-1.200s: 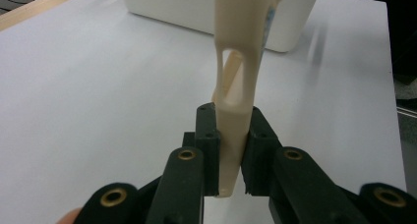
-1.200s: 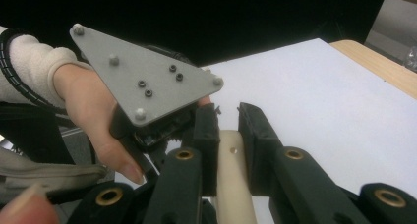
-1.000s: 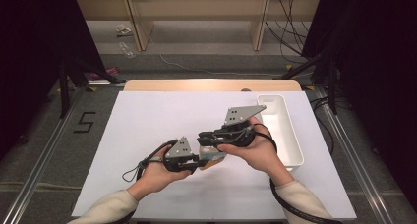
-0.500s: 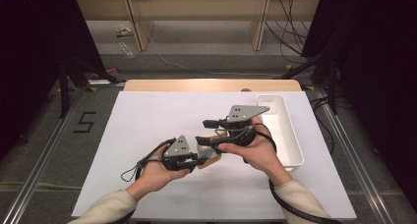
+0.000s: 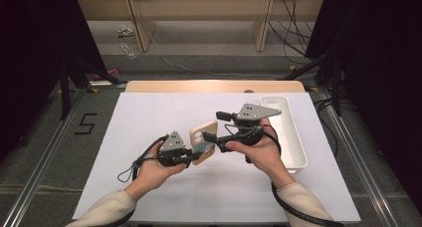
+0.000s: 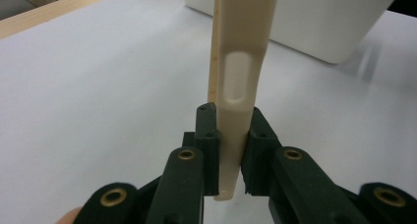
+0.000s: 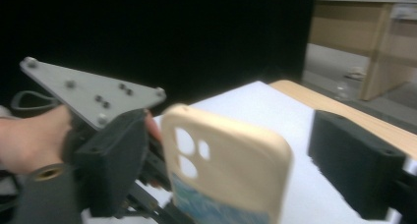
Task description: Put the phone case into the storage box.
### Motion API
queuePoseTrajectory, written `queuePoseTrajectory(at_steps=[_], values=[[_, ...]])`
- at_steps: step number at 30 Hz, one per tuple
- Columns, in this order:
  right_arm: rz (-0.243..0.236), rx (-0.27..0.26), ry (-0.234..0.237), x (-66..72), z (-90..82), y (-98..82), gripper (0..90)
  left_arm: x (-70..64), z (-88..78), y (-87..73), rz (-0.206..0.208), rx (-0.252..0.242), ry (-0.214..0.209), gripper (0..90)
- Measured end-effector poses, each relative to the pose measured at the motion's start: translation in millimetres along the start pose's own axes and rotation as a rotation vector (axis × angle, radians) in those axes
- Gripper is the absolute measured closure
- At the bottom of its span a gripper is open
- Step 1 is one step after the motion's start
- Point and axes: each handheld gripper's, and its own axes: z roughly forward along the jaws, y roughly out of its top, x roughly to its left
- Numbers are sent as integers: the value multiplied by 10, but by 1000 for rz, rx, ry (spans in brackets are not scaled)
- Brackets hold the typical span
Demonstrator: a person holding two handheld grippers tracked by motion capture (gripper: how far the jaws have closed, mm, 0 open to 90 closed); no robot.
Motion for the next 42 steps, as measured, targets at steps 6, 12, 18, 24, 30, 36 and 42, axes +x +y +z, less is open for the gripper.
queuePoseTrajectory(at_steps=[6, 12, 18, 24, 30, 36, 42], values=[[25, -12, -82, -33, 24, -78, 47, 92, -51, -2, -56, -10, 68, 794], [35, -15, -142, -27, 64, -131, 2, 98, -58, 14, -84, -17, 108, 794], [41, -31, -159, -16, 76, -146, 2, 69, -44, 40, -91, -25, 117, 794], [40, -46, -170, 7, 87, -140, 2, 74, -36, 59, -96, -26, 127, 794], [41, -52, -177, 35, 105, -138, 1, 45, 4, 95, -92, -30, 124, 794], [43, -55, -189, 34, 106, -141, 1, -9, 48, 123, -79, -29, 118, 793], [46, -58, -202, 33, 106, -141, 1, -52, 97, 153, -65, -26, 108, 794]])
